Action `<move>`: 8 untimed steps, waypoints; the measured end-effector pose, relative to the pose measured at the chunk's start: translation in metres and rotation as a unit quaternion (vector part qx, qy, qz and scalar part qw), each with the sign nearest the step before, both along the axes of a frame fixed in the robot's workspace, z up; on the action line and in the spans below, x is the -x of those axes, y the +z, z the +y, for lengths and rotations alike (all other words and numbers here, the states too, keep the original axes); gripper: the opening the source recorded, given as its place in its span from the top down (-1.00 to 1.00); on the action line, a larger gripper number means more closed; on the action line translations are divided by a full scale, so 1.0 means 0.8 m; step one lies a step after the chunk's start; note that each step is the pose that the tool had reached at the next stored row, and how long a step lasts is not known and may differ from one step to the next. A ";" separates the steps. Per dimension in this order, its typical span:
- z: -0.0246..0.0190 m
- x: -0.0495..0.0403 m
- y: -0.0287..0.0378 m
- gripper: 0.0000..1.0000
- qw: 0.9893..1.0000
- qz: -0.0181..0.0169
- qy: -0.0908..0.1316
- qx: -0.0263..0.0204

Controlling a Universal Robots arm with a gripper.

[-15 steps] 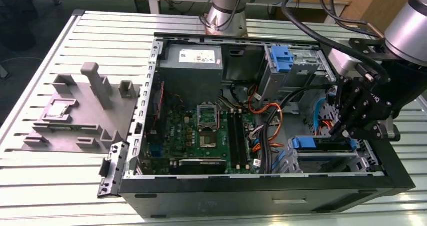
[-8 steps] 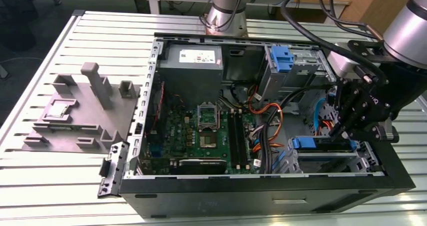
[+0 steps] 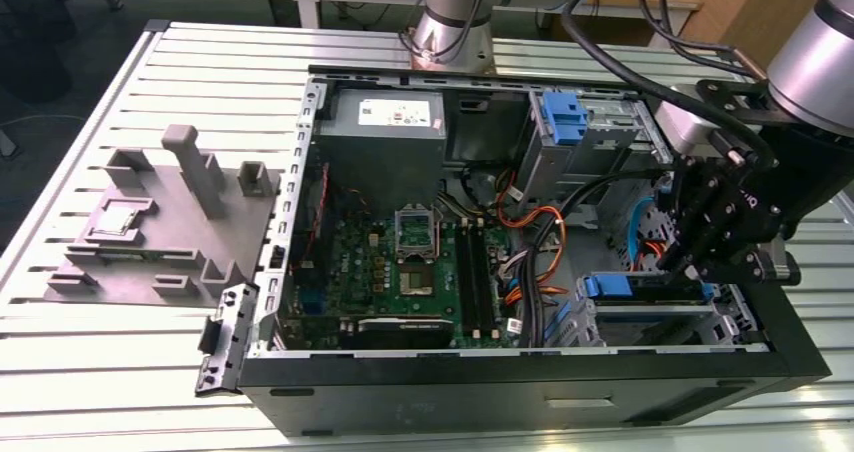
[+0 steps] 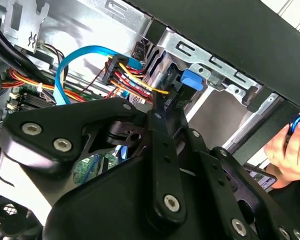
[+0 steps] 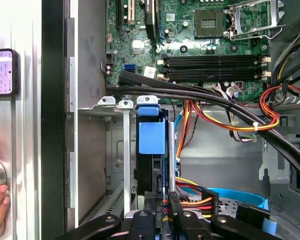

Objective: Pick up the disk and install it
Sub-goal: 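Insert the first disk wire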

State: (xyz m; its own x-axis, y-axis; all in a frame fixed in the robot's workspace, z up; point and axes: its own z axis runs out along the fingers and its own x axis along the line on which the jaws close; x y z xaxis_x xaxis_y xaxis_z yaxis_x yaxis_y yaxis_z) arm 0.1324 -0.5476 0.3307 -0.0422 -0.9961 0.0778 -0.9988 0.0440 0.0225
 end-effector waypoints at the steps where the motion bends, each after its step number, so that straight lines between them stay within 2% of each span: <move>1: 0.0000 0.000 0.0014 0.51 1.000 0.000 0.000 0.000; 8: 0.0000 0.000 0.0140 0.51 1.000 0.001 0.000 0.000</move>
State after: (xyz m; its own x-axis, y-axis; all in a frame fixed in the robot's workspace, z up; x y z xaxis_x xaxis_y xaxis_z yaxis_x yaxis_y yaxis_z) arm 0.1324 -0.5476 0.3418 -0.0420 -0.9961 0.0779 -0.9987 0.0441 0.0254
